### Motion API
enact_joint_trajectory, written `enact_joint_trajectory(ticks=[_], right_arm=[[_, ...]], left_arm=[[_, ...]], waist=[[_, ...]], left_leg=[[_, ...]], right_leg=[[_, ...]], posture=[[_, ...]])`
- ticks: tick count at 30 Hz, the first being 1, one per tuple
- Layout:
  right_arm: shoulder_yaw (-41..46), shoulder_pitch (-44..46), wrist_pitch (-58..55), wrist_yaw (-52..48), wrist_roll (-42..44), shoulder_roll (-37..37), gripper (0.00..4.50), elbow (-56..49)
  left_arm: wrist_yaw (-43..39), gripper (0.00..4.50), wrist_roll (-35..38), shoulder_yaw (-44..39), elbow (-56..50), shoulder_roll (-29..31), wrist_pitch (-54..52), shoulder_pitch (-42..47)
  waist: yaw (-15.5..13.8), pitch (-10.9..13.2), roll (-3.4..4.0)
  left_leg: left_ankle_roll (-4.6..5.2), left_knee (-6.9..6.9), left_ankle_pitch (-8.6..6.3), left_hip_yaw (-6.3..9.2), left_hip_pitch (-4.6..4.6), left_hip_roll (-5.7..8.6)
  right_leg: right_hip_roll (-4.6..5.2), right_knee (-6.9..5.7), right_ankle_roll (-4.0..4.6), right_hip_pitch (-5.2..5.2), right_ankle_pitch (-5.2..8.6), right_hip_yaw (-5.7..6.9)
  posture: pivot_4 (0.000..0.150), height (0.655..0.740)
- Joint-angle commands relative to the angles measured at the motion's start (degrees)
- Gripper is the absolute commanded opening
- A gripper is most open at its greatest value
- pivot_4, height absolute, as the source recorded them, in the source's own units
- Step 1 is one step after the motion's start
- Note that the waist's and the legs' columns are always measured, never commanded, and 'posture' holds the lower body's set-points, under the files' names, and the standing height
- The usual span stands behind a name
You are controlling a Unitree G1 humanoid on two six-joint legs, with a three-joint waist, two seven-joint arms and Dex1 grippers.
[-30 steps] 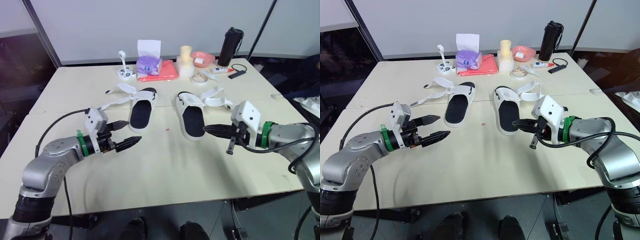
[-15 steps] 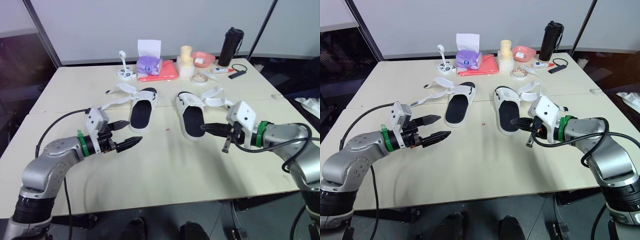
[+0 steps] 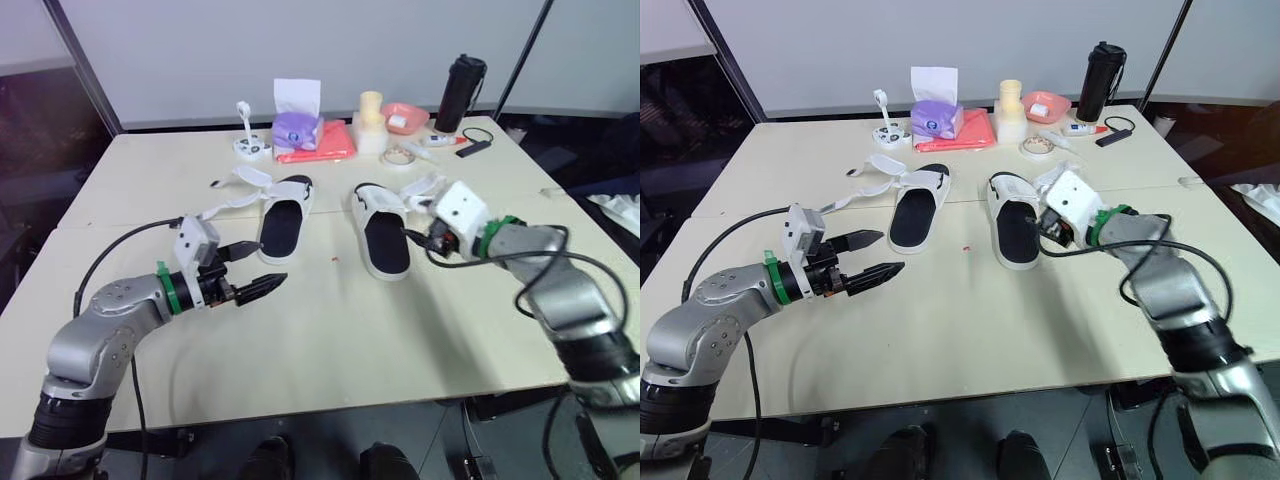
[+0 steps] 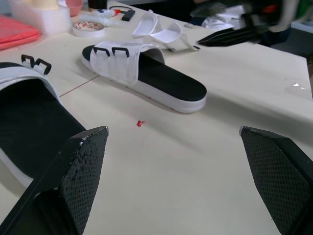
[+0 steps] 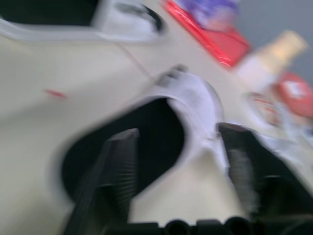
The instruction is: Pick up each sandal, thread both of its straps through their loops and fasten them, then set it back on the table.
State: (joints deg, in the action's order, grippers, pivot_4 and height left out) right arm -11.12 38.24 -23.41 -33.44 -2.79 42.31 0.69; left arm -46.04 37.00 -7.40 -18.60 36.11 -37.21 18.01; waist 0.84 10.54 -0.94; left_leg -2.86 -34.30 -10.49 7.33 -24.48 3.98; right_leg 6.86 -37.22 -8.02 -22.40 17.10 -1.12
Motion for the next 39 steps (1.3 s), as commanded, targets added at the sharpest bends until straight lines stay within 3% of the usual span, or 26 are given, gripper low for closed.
enact_joint_trajectory(ticks=[1, 8, 24, 27, 33, 39], right_arm=[[-3.64, 4.83, 5.83, 5.24, -8.68, -2.09, 4.46, 6.93], [-11.37, 14.57, 16.98, 13.05, -20.77, -8.7, 4.46, 27.04], [-16.9, 30.91, 28.24, 33.98, -32.67, -22.54, 4.46, 66.24], [-16.76, 31.8, 29.09, 35.47, -32.97, -24.22, 3.27, 69.68], [-16.95, 32.79, 31.01, 37.87, -33.77, -25.6, 0.15, 71.91], [-17.35, 32.38, 36.59, 38.6, -34.81, -23.74, 0.03, 68.95]], left_arm=[[-0.06, 4.5, 0.29, -0.05, -1.43, 0.16, 0.57, 0.74], [0.59, 4.5, 0.05, -0.16, -2.33, -0.17, 0.79, 0.09], [2.26, 4.5, -0.13, 0.12, -3.97, -0.87, 1.28, -1.6], [2.35, 4.5, -0.24, 0.19, -3.85, -0.91, 1.42, -1.54], [2.44, 4.5, -0.22, -0.03, -3.87, -0.77, 1.49, -1.71], [2.27, 4.5, -0.36, 0.0, -3.47, -0.64, 1.61, -1.44]], waist=[[0.04, 0.0, 0.0], [0.35, 0.01, 0.01], [1.78, 0.01, 0.02], [1.89, 0.01, 0.02], [1.94, 0.02, 0.04], [2.1, 0.05, 0.1]], left_leg=[[-0.01, 0.03, 0.0, -0.01, 0.0, 0.0], [-0.06, 0.09, 0.04, -0.06, 0.0, 0.0], [-0.31, 0.19, 0.2, 0.01, 0.02, 0.0], [-0.31, 0.21, 0.2, 0.02, 0.02, 0.0], [-0.3, 0.21, 0.2, 0.02, 0.03, 0.0], [-0.3, 0.22, 0.2, 0.01, 0.03, 0.0]], right_leg=[[0.0, 0.0, 0.0, -0.02, 0.0, 0.0], [-0.02, -0.03, 0.0, -0.07, -0.01, -0.02], [-0.06, -0.18, 0.04, -0.15, -0.03, -0.04], [-0.08, -0.22, 0.04, -0.18, -0.03, -0.05], [-0.08, -0.26, 0.04, -0.2, -0.03, -0.05], [-0.09, -0.29, 0.04, -0.24, -0.03, -0.08]], posture=[[0.15, 0.74], [0.15, 0.74], [0.15, 0.74], [0.15, 0.74], [0.15, 0.74], [0.15, 0.74]])
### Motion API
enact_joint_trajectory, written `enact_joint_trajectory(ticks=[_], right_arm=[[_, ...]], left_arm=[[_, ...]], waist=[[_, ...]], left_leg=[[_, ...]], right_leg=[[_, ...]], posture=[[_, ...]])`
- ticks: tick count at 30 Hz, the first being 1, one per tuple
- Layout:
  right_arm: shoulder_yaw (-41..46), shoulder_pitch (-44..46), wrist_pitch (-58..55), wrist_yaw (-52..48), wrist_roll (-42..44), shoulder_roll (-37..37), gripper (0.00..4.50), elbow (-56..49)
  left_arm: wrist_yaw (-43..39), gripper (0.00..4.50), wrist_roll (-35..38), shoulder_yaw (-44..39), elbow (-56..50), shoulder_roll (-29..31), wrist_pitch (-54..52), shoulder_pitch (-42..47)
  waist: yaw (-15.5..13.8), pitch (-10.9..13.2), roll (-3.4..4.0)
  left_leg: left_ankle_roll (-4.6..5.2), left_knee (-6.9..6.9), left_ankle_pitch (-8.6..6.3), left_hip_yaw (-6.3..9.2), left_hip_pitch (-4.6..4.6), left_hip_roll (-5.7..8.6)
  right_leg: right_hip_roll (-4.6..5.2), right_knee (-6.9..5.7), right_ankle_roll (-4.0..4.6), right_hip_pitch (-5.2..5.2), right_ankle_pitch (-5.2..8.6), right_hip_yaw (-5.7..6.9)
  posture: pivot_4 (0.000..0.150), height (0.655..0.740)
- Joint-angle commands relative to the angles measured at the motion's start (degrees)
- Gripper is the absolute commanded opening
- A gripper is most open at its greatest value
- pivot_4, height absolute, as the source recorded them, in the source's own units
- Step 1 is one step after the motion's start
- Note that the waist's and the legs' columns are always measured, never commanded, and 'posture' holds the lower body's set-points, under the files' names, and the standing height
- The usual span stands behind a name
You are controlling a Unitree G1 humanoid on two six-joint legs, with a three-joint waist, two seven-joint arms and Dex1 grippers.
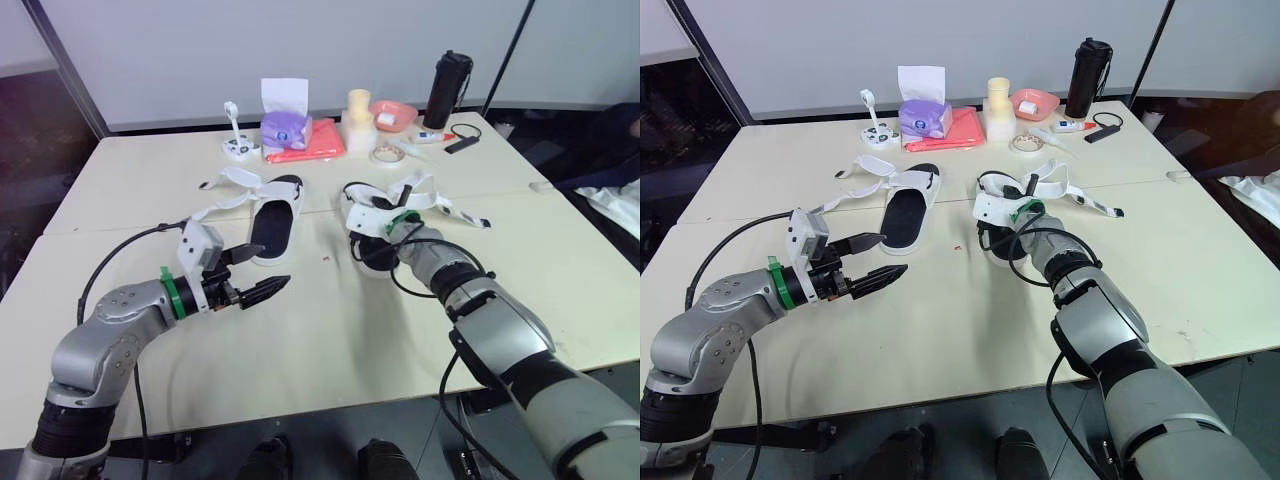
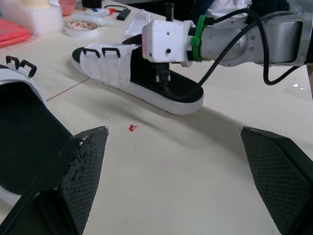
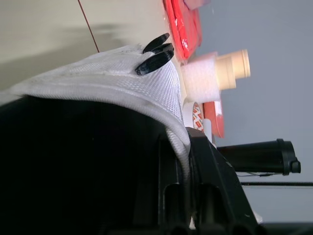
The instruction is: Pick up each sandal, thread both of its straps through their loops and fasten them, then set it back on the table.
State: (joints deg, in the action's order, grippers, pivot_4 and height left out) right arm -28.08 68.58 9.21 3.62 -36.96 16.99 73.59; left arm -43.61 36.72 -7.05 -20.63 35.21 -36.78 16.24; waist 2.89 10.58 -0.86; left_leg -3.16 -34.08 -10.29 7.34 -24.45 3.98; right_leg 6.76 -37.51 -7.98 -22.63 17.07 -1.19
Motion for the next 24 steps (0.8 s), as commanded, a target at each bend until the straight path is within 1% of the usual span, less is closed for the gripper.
enact_joint_trajectory(ticks=[1, 4, 9, 13, 16, 19, 24], right_arm=[[-0.72, 0.95, 6.74, 0.56, -0.91, 2.99, 0.03, -6.01], [-1.04, -4.95, 17.48, -5.1, -0.35, 10.2, 0.03, -18.08], [1.37, -13.93, 32.09, -16.1, 5.18, 21.3, 0.03, -39.09], [0.75, -17.51, 44.94, -23.59, 8.96, 28.27, 0.03, -48.88], [0.09, -18.42, 52.38, -26.6, 9.67, 30.83, 0.03, -50.8], [-0.06, -17.7, 59.45, -26.78, 7.05, 31.1, 0.03, -48.95], [0.43, -14.12, 67.36, -22.6, -2.72, 28.11, 0.03, -40.75]], left_arm=[[-0.27, 4.5, -0.07, -0.38, -1.22, 0.29, 1.2, 0.54], [-0.95, 4.5, -0.13, -0.59, 0.11, 0.51, 1.56, 1.29], [-2.58, 4.5, -0.98, 0.27, 2.53, 0.58, 2.84, 2.78], [-4.24, 4.5, -1.92, 1.66, 5.24, 0.15, 4.19, 5.18], [-5.16, 4.5, -2.52, 2.54, 7.16, -0.42, 5.12, 6.88], [-5.8, 4.5, -2.99, 3.17, 8.13, -1.04, 5.75, 7.87], [-6.11, 4.5, -3.3, 3.93, 8.37, -1.76, 6.23, 8.33]], waist=[[0.04, 0.02, 0.03], [-0.4, 0.05, 0.07], [-0.31, 0.07, 0.08], [-0.06, 0.13, 0.19], [-0.16, 0.13, 0.18], [-0.29, 0.13, 0.17], [-0.32, 0.13, 0.17]], left_leg=[[0.0, 0.0, 0.0, 0.0, 0.0, 0.0], [0.0, 0.0, 0.0, -0.02, -0.02, 0.02], [0.02, 0.0, -0.01, -0.03, -0.01, 0.02], [0.03, -0.03, -0.01, -0.09, 0.01, 0.0], [0.03, -0.04, -0.01, -0.1, 0.04, -0.02], [0.03, -0.07, -0.01, -0.09, 0.08, -0.02], [0.03, -0.1, 0.0, -0.09, 0.08, -0.01]], right_leg=[[0.0, -0.01, 0.0, -0.01, 0.0, 0.0], [0.0, -0.01, 0.0, -0.03, 0.0, -0.02], [0.0, 0.01, -0.02, 0.0, 0.0, -0.01], [0.0, -0.03, -0.02, 0.0, 0.0, -0.06], [-0.01, -0.04, -0.02, 0.02, 0.0, -0.06], [0.0, -0.04, -0.01, 0.09, 0.0, -0.07], [-0.01, -0.04, -0.01, 0.08, 0.0, -0.07]], posture=[[0.15, 0.74], [0.15, 0.74], [0.15, 0.74], [0.15, 0.74], [0.15, 0.74], [0.15, 0.74], [0.15, 0.74]])
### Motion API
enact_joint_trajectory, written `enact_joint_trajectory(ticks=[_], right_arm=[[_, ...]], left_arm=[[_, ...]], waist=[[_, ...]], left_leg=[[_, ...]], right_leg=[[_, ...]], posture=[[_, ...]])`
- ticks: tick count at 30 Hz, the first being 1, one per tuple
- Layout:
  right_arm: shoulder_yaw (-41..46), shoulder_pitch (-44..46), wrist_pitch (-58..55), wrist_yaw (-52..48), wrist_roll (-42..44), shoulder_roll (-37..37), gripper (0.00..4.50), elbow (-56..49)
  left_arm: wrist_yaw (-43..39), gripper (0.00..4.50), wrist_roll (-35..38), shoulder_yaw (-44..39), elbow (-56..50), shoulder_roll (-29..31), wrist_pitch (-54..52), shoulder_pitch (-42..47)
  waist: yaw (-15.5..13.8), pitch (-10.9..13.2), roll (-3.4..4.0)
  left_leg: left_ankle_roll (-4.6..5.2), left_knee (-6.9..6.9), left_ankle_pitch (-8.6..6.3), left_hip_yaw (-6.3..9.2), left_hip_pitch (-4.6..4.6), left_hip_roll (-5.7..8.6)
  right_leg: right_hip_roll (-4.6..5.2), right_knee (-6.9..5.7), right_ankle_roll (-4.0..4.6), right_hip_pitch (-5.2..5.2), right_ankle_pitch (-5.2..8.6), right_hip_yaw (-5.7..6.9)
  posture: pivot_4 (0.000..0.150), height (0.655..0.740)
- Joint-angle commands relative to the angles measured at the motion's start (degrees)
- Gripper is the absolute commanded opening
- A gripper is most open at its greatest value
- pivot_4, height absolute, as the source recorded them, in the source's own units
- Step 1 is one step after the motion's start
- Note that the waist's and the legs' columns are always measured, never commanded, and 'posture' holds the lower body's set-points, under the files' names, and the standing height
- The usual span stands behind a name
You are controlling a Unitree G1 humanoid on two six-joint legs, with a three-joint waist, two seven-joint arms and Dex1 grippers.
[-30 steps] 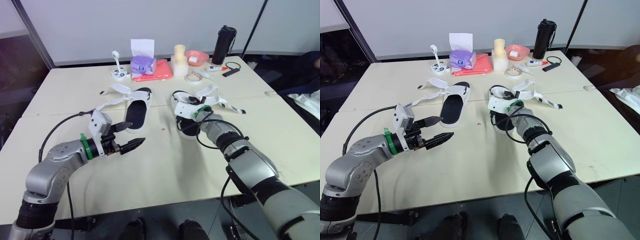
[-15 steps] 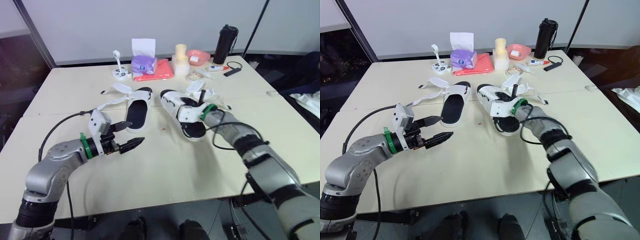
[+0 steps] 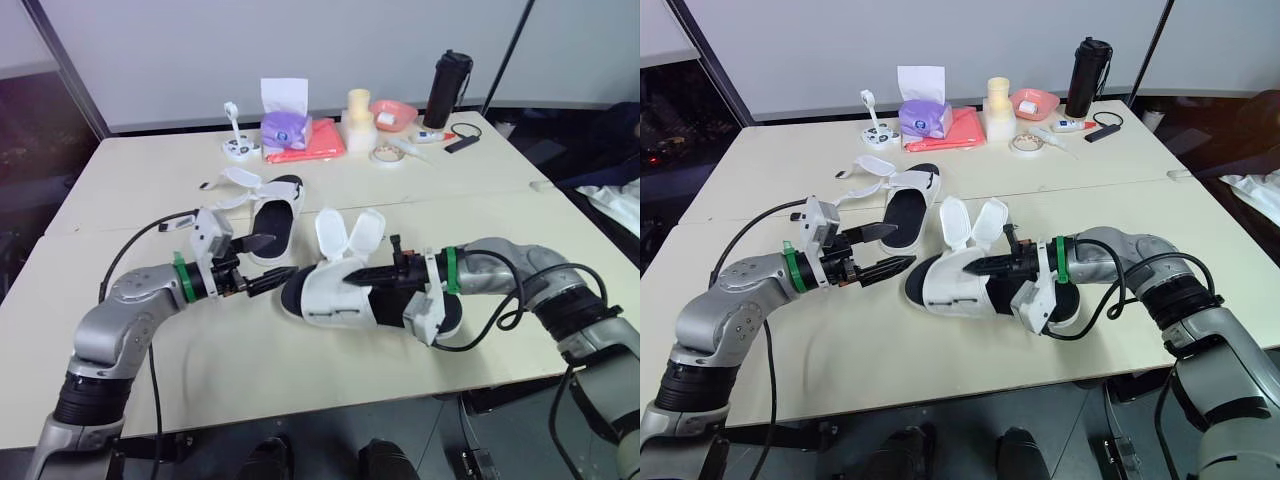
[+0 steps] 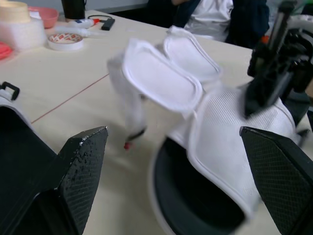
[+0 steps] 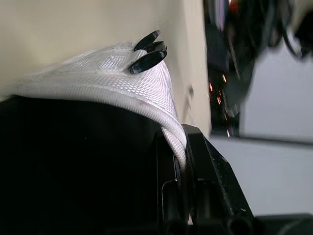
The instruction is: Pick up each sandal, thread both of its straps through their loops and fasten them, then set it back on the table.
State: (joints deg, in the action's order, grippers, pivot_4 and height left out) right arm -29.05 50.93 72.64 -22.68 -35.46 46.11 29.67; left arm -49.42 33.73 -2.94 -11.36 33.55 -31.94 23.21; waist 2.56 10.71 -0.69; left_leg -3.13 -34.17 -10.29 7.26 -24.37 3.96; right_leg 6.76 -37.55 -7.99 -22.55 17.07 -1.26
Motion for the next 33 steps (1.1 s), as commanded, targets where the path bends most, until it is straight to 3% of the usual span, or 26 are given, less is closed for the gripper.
enact_joint_trajectory(ticks=[1, 8, 15, 22, 23, 24, 27, 31, 33], right_arm=[[1.56, 4.31, 4.96, 5.04, -6.35, -1.66, 0.03, 4.52], [0.1, 10.63, 10.41, 17.62, -21.67, -5.02, 0.03, 10.47], [-1.02, 12.01, 14.38, 26.54, -29.1, -6.21, 0.03, 9.76], [-4.59, 13.06, 11.21, 33.39, -35.43, -6.59, 0.03, 10.9], [-5.32, 13.3, 10.75, 33.56, -35.71, -6.57, 0.67, 11.55], [-6.05, 13.56, 10.43, 33.37, -35.74, -6.52, 0.97, 12.32], [-7.43, 14.06, 10.05, 29.93, -33.3, -5.96, 2.41, 15.26], [-7.69, 13.35, 9.85, 21.63, -25.67, -3.96, 4.44, 17.11], [-7.68, 11.5, 7.78, 13.24, -16.13, -1.18, 4.44, 16.28]], left_arm=[[-0.31, 4.5, -0.34, -0.15, -1.02, -0.22, 1.35, 1.35], [-0.35, 4.5, -0.33, -0.23, -1.78, -0.54, 1.11, 1.06], [-0.15, 4.5, -0.16, -0.48, -2.22, -0.61, 1.0, 0.76], [0.03, 4.5, -0.05, -0.1, -3.42, -0.72, 0.58, -0.13], [-0.15, 4.5, -0.21, 0.04, -3.55, -0.53, 0.57, -0.33], [-0.3, 4.5, -0.35, 0.13, -3.63, -0.37, 0.59, -0.48], [-1.09, 4.5, -0.46, 0.42, -3.88, 0.29, 0.34, -1.01], [-2.47, 4.5, -1.03, 0.9, -4.14, 1.35, 0.77, -1.92], [-4.01, 4.5, -1.93, 1.31, -3.5, 2.35, 2.04, -2.55]], waist=[[0.03, 0.0, 0.0], [0.07, 0.0, 0.0], [0.01, 0.0, 0.0], [0.08, 0.0, 0.0], [0.14, 0.0, 0.0], [0.15, 0.0, 0.0], [0.12, 0.0, 0.0], [0.07, 0.0, 0.0], [-0.1, 0.0, 0.0]], left_leg=[[0.0, 0.0, 0.0, 0.0, 0.0, 0.0], [-0.09, 0.04, 0.05, 0.0, 0.0, -0.01], [-0.26, 0.04, 0.15, 0.0, 0.0, 0.0], [-0.3, 0.04, 0.18, 0.0, 0.0, 0.0], [-0.31, 0.04, 0.18, -0.01, 0.0, 0.0], [-0.31, 0.04, 0.18, -0.01, 0.01, 0.0], [-0.32, 0.04, 0.19, -0.02, 0.02, 0.0], [-0.28, 0.03, 0.17, -0.04, 0.06, 0.0], [-0.1, 0.03, 0.07, -0.03, 0.15, 0.0]], right_leg=[[0.0, -0.01, 0.0, 0.0, 0.0, 0.0], [-0.03, -0.04, 0.01, -0.07, 0.0, -0.04], [-0.02, -0.04, 0.01, -0.06, 0.0, -0.05], [-0.03, -0.12, 0.01, -0.1, 0.01, -0.07], [-0.03, -0.15, 0.01, -0.12, 0.01, -0.09], [-0.03, -0.18, 0.02, -0.13, 0.01, -0.1], [-0.04, -0.21, 0.02, -0.13, 0.01, -0.1], [-0.03, -0.21, 0.02, -0.08, 0.01, -0.12], [-0.03, -0.19, 0.02, 0.06, 0.01, -0.11]], posture=[[0.15, 0.74], [0.15, 0.74], [0.15, 0.74], [0.15, 0.74], [0.15, 0.74], [0.15, 0.74], [0.15, 0.74], [0.15, 0.74], [0.15, 0.74]])
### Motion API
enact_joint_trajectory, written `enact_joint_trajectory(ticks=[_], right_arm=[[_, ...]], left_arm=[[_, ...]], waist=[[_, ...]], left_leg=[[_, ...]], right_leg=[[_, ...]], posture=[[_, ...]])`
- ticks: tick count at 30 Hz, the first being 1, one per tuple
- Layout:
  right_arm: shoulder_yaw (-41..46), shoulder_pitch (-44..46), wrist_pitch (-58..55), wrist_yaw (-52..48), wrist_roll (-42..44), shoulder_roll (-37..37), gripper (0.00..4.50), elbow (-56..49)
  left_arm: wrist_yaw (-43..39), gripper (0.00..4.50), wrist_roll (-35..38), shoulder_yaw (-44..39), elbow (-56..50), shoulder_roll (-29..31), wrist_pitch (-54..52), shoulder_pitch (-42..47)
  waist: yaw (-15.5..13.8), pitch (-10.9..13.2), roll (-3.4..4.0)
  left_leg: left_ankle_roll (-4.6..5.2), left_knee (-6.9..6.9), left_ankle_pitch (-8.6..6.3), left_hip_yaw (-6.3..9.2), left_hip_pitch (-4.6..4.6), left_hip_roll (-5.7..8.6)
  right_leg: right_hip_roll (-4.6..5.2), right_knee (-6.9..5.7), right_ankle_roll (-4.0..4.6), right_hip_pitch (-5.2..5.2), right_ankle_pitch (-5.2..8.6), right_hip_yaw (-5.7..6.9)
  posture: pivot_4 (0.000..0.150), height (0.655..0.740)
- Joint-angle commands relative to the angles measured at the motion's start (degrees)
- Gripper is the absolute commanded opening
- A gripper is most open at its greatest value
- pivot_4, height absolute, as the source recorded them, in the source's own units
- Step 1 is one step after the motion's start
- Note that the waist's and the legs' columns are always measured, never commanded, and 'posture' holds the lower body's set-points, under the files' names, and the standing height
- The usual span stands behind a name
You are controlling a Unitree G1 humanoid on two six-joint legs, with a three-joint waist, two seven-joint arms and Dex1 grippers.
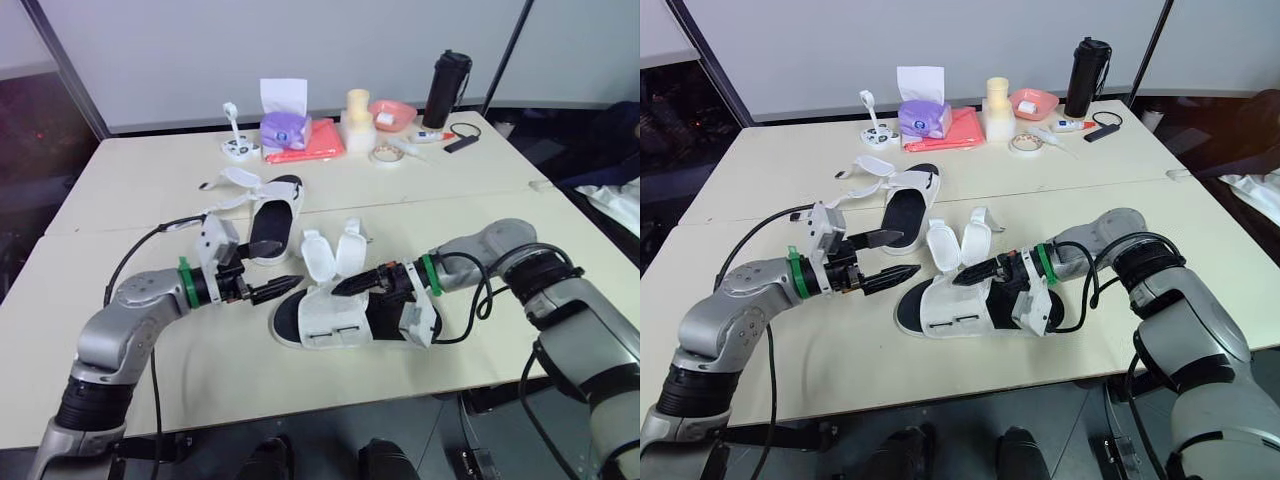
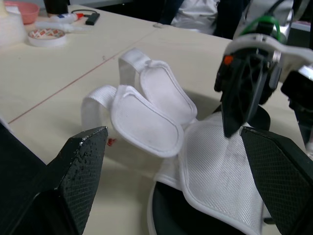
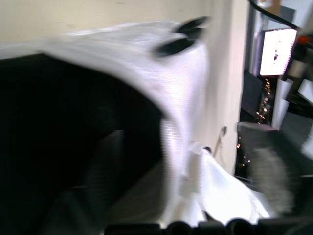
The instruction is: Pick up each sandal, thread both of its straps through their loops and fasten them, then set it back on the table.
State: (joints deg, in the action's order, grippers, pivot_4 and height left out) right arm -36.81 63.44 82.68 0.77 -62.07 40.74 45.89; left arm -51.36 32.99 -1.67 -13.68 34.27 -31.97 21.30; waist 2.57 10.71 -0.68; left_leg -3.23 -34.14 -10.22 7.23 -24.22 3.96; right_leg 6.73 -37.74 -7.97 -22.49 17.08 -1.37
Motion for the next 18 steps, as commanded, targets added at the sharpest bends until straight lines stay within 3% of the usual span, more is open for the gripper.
enact_joint_trajectory(ticks=[1, 4, 7, 10, 13, 18], right_arm=[[-0.17, -2.32, -3.79, -14.46, 15.85, 5.83, 4.44, -1.33], [-0.81, -8.93, -15.31, -30.3, 37.26, 12.6, 4.44, -12.13], [2.27, -17.31, -33.92, -44.59, 55.33, 20.25, 4.44, -27.64], [8.39, -25.47, -54.62, -50.89, 66.47, 25.89, 4.44, -41.22], [14.85, -32.82, -74.09, -51.54, 75.16, 28.93, 4.5, -52.82], [24.37, -37.9, -96.96, -49.18, 82.45, 27.6, 4.5, -61.95]], left_arm=[[-2.87, 4.5, -1.55, 0.35, -1.04, 2.12, 2.71, -0.98], [-5.23, 4.5, -2.94, 1.5, -0.66, 3.48, 4.47, -1.71], [-7.38, 4.5, -4.1, 2.19, 0.44, 4.53, 5.92, -1.95], [-9.89, 4.5, -5.88, 3.09, 2.61, 5.54, 8.46, -2.06], [-12.49, 3.63, -7.48, 4.07, 5.0, 5.61, 11.71, -2.13], [-16.47, 1.07, -10.65, 6.15, 9.37, 5.58, 17.44, -2.02]], waist=[[-0.29, 0.0, -0.01], [-0.44, 0.01, -0.01], [-0.11, 0.01, 0.02], [0.02, 0.02, 0.13], [-0.06, 0.02, 0.17], [-0.53, 0.02, 0.16]], left_leg=[[0.02, -0.01, -0.01, 0.01, 0.02, 0.01], [0.07, -0.04, -0.04, 0.07, 0.05, 0.02], [0.12, -0.04, -0.06, 0.06, 0.1, 0.0], [0.17, -0.02, -0.09, 0.22, 0.1, -0.03], [0.2, -0.03, -0.11, 0.21, 0.14, -0.06], [0.2, -0.08, -0.11, 0.18, 0.09, -0.08]], right_leg=[[0.0, 0.02, 0.0, 0.05, 0.0, 0.0], [0.02, 0.12, 0.0, 0.2, 0.0, 0.04], [0.05, 0.11, 0.0, 0.21, 0.0, 0.0], [0.04, 0.1, 0.0, 0.18, 0.01, -0.01], [0.03, 0.08, 0.02, 0.16, 0.01, -0.04], [0.07, 0.09, 0.03, 0.17, 0.02, -0.03]], posture=[[0.15, 0.74], [0.15, 0.74], [0.15, 0.74], [0.15, 0.74], [0.15, 0.74], [0.15, 0.74]])
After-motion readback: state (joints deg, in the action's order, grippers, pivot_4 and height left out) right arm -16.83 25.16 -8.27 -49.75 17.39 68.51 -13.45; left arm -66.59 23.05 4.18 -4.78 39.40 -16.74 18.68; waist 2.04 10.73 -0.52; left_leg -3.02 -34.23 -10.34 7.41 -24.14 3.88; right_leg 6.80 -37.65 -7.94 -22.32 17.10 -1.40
